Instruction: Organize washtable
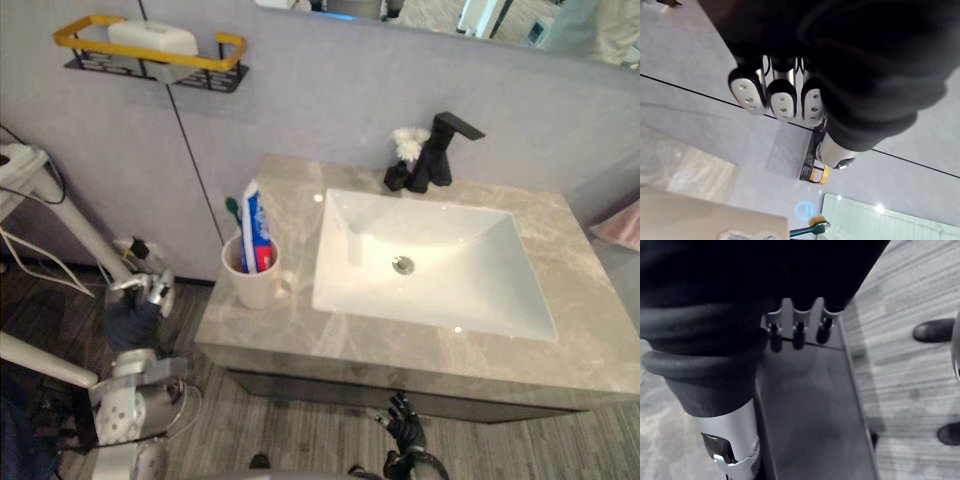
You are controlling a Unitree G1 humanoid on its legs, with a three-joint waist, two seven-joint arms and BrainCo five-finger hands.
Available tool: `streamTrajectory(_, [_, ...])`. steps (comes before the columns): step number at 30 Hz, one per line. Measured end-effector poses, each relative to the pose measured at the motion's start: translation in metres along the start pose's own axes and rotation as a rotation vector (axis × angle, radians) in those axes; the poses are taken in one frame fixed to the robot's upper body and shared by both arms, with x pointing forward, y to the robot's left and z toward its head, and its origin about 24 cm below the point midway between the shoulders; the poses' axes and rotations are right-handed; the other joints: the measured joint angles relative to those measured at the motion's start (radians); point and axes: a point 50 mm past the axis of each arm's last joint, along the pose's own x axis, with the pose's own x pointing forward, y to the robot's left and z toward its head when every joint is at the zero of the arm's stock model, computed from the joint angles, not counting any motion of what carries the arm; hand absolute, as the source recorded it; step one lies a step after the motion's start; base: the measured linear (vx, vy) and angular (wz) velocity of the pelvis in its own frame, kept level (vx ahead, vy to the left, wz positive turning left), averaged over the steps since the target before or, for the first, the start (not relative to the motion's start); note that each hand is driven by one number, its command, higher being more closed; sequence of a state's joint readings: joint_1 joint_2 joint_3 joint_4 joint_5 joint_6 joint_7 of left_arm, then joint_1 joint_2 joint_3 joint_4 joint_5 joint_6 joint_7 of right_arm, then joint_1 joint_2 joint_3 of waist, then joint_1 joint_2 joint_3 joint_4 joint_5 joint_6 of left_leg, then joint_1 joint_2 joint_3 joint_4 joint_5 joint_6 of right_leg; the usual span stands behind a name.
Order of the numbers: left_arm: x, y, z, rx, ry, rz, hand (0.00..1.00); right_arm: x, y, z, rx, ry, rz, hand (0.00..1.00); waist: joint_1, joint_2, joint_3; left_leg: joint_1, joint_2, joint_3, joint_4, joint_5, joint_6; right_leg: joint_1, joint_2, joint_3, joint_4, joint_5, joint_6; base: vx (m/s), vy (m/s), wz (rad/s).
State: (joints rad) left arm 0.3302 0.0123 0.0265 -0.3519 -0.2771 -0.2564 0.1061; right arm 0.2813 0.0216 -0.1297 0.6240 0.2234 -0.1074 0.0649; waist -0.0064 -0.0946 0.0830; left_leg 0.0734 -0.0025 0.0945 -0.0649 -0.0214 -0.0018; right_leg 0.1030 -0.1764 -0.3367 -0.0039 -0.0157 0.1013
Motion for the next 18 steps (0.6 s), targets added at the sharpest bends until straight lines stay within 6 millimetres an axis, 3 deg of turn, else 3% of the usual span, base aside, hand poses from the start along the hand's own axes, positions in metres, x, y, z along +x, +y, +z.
streamTrajectory(6, [-0.008,-0.013,-0.019,-0.060,0.103,-0.074,1.00,0.000,0.000,0.000,0.001,-0.001,0.000,0.00,0.021,0.000,0.014,-0.004,0.001,0.000,0.001,-0.001,0.000,-0.002,0.000,-0.007,0.001,0.000,0.000,0.00,-0.003,0.01])
streamTrajectory(15, [-0.024,-0.038,-0.037,-0.135,0.219,-0.191,1.00,-0.001,0.003,-0.002,-0.001,0.005,0.008,0.00,0.022,0.004,0.015,-0.013,0.003,0.009,0.013,-0.005,0.000,-0.005,-0.001,-0.011,0.000,-0.002,0.001,-0.01,-0.010,0.00])
streamTrajectory(18, [-0.028,-0.046,-0.042,-0.148,0.250,-0.241,1.00,-0.001,0.004,-0.003,-0.006,0.007,0.013,0.00,0.022,0.018,0.009,-0.012,0.003,0.013,0.015,-0.004,0.000,-0.005,-0.001,-0.009,-0.002,-0.003,0.001,0.00,-0.002,-0.04])
